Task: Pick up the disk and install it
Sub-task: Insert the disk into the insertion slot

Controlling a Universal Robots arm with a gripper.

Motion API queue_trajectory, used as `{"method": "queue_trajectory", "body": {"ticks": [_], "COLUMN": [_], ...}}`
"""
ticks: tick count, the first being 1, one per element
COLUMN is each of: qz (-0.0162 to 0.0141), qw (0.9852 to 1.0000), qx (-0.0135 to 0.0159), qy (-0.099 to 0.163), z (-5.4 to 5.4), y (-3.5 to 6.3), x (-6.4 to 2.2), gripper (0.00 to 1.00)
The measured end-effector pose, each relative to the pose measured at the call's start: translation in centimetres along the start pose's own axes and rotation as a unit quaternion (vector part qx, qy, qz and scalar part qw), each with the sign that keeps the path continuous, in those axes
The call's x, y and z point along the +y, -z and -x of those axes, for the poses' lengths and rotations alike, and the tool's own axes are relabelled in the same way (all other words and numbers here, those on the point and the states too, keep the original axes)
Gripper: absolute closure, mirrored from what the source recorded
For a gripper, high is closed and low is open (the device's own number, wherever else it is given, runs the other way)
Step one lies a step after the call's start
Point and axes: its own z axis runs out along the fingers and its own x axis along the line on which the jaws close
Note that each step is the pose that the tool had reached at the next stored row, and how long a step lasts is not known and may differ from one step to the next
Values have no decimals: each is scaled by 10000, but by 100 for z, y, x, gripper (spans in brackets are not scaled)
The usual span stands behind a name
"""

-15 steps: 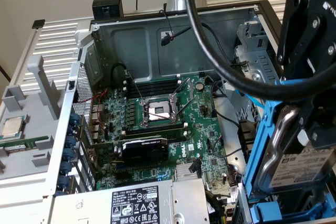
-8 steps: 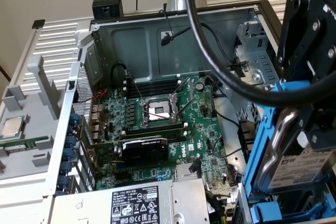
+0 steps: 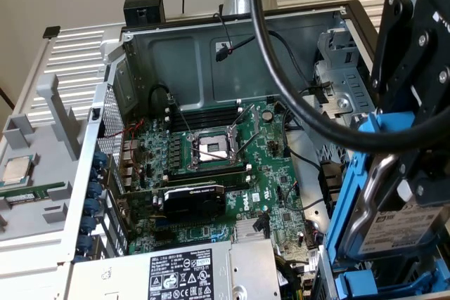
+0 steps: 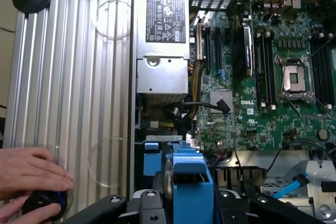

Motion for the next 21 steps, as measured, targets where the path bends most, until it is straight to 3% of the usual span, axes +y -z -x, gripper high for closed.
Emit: {"method": "queue_trajectory", "body": {"ticks": [12, 21], "qz": [50, 66], "qw": [10000, 10000], "qx": [-18, -28], "qy": [-1, -1], "z": [-8, -10], "y": [-43, -55], "x": [-11, -13], "gripper": [63, 63]}}
